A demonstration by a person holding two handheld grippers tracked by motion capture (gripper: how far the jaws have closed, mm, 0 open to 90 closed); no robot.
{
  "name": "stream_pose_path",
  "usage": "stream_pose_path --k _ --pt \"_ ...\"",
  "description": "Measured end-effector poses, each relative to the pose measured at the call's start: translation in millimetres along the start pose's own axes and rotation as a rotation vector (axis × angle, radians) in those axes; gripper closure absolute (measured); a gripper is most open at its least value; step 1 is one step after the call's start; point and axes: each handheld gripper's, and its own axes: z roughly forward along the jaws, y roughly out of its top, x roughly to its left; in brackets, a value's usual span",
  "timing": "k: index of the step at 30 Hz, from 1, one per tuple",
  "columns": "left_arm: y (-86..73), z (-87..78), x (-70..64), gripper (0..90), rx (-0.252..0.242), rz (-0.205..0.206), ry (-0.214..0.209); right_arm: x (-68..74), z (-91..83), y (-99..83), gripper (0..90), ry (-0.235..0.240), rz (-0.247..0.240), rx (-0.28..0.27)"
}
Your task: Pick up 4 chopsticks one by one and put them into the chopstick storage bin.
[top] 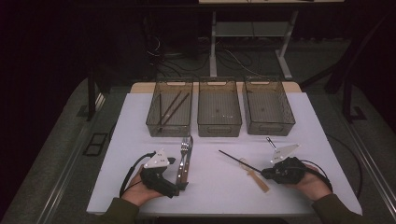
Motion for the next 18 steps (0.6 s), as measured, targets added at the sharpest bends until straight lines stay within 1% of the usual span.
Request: stream_pose_path --k 7,10,12,18 --pt "0.1 -0.1 0.0 0.0 -0.001 0.0 -0.001 0.0 0.0 0.0 84.6 0.003 -0.01 -0.001" --pt "0.1 0.0 -0.2 0.0 -0.003 0.001 -0.001 -1.1 -0.5 0.1 84.7 0.01 -0.006 -0.002" --pt "0.1 0.0 -0.1 0.0 -0.003 0.001 -0.001 -1.9 -1.6 0.6 84.8 0.026 0.002 -0.014" --pt "0.1 0.4 -0.3 0.0 -0.003 0.0 -0.001 -2.8 -7.9 4.6 85.0 0.04 0.012 -0.055"
